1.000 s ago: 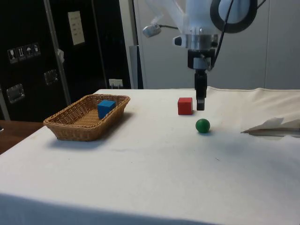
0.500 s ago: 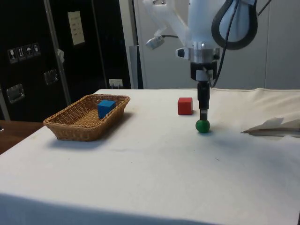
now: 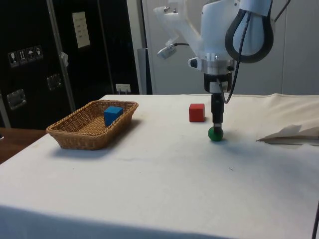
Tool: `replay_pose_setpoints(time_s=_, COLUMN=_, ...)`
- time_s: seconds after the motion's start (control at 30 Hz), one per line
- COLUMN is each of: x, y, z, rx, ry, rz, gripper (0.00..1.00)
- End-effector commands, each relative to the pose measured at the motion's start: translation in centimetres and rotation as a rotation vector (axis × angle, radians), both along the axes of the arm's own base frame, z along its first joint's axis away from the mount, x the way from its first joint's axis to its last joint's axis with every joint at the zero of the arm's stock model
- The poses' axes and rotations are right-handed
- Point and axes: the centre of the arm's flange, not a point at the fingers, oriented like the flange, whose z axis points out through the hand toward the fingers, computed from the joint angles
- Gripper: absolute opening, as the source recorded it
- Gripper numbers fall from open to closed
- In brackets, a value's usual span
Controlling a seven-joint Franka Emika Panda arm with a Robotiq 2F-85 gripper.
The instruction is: Place all non-red objects into the basket.
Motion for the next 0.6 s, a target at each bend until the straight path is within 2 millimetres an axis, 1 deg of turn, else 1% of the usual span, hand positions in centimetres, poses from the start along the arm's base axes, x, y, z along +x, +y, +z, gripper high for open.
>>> replay_pose_setpoints(time_s=0.0, x=-0.40, y=0.67, z=0.51, rx=0.023, ry=-0.014, rz=-0.003, gripper=1.00)
replay_pose_setpoints(time_s=0.03, x=0.04, y=0.03, z=-0.03, rx=0.000, ry=0.000, rz=-0.002, gripper=1.00)
replay_pose_setpoints(time_s=0.07, x=-0.40, y=0.68, z=0.51, rx=0.024, ry=-0.015, rz=-0.005, gripper=1.00)
replay_pose_setpoints(time_s=0.27, x=-0.52, y=0.78, z=0.49, rx=0.032, ry=-0.012, rz=-0.021, gripper=1.00)
replay_pose_setpoints(time_s=0.3, x=0.04, y=0.13, z=-0.23, rx=0.004, ry=0.004, rz=-0.019, gripper=1.00)
replay_pose_setpoints(time_s=0.33, x=-0.53, y=0.79, z=0.48, rx=0.033, ry=-0.011, rz=-0.024, gripper=1.00)
replay_pose_setpoints(time_s=0.53, x=-0.47, y=0.87, z=0.49, rx=0.039, ry=-0.010, rz=-0.042, gripper=1.00)
replay_pose_setpoints(time_s=0.57, x=0.00, y=0.20, z=-0.29, rx=0.010, ry=0.004, rz=-0.041, gripper=1.00)
